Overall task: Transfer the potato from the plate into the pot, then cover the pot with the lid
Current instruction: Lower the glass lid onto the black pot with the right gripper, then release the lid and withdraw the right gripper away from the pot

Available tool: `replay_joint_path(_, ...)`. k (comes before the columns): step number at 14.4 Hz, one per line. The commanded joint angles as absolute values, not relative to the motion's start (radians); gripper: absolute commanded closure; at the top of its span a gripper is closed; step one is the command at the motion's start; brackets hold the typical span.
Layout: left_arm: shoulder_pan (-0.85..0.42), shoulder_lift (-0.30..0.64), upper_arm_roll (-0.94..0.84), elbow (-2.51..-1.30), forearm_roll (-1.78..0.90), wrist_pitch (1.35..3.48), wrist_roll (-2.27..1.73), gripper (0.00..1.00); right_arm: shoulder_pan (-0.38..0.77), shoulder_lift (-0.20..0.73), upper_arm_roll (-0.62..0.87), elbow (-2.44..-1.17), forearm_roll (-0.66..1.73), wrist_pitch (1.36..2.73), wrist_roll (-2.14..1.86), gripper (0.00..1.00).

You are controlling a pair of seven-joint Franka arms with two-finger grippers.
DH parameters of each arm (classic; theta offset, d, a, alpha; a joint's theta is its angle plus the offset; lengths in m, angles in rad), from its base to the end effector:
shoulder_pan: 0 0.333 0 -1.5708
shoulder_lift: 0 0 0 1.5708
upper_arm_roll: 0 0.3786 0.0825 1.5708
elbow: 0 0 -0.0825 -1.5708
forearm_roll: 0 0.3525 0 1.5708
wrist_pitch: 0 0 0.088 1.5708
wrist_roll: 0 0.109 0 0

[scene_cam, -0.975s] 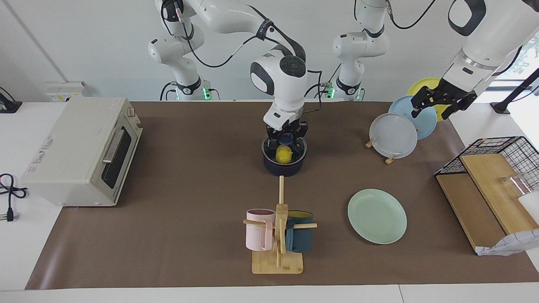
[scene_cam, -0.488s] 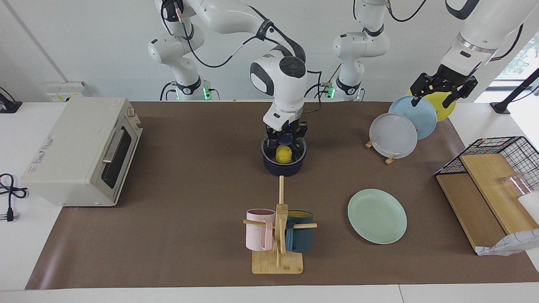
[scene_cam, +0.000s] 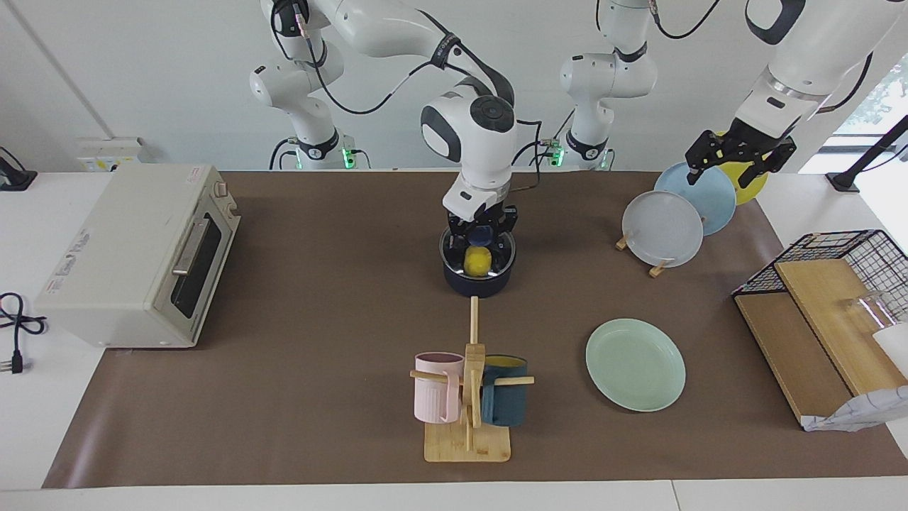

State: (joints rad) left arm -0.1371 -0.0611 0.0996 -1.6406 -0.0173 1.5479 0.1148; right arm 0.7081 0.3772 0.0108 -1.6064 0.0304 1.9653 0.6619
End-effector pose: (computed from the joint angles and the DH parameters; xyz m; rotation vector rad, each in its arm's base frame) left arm 0.4967 -0.0185 0.6835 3.1076 -0.2377 -0.0483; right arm 0.4946 0.4341 0.4782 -3.1274 -0.0693 0.0539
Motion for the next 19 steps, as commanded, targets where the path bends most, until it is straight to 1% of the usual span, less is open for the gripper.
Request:
replay_joint_path(1,-0.102,-0.037,0.045,-1.588,-0.002,1.549,0.097,0.0,0.677,0.367,0.015,-1.592,-0.009,1.974,0.64,0.0)
replay_joint_path(2,-0.086,-0.037,0.02,-1.585,-0.002,1.549,0.095,0.0,0.66,0.365,0.015,-1.571,-0.015,1.964,0.638,0.0)
replay_joint_path(5,-0.089,-0.041,0.023,-1.597,0.0,1.557,0.094,0.0,0.606,0.356,0.014,-1.51,-0.014,1.916,0.618,0.0)
replay_joint_path(7,-0.084,-0.043,0.021,-1.597,-0.002,1.557,0.094,0.0,0.542,0.345,0.014,-1.465,-0.003,1.84,0.544,0.0)
replay_joint_path(10,-0.06,-0.048,0.011,-1.598,-0.002,1.551,0.094,0.0,0.407,0.264,0.012,-1.465,0.008,1.766,0.353,0.0)
replay_joint_path(11,-0.058,-0.046,0.011,-1.597,-0.003,1.552,0.094,0.0,0.372,0.215,0.009,-1.479,0.017,1.737,0.306,0.0)
replay_joint_path(13,-0.06,-0.045,0.012,-1.598,-0.003,1.555,0.094,0.0,0.351,0.11,-0.029,-1.54,0.012,1.682,0.272,0.0)
replay_joint_path(14,-0.069,-0.046,0.015,-1.6,-0.003,1.555,0.094,0.0,0.321,0.066,-0.035,-1.572,0.012,1.633,0.267,0.0)
replay_joint_path(16,-0.083,-0.048,0.023,-1.603,-0.003,1.554,0.092,0.0,0.273,0.026,-0.043,-1.607,0.003,1.565,0.236,0.0)
replay_joint_path(19,-0.083,-0.049,0.023,-1.606,-0.003,1.552,0.092,0.0,0.22,-0.063,-0.052,-1.727,-0.018,1.574,0.163,0.0)
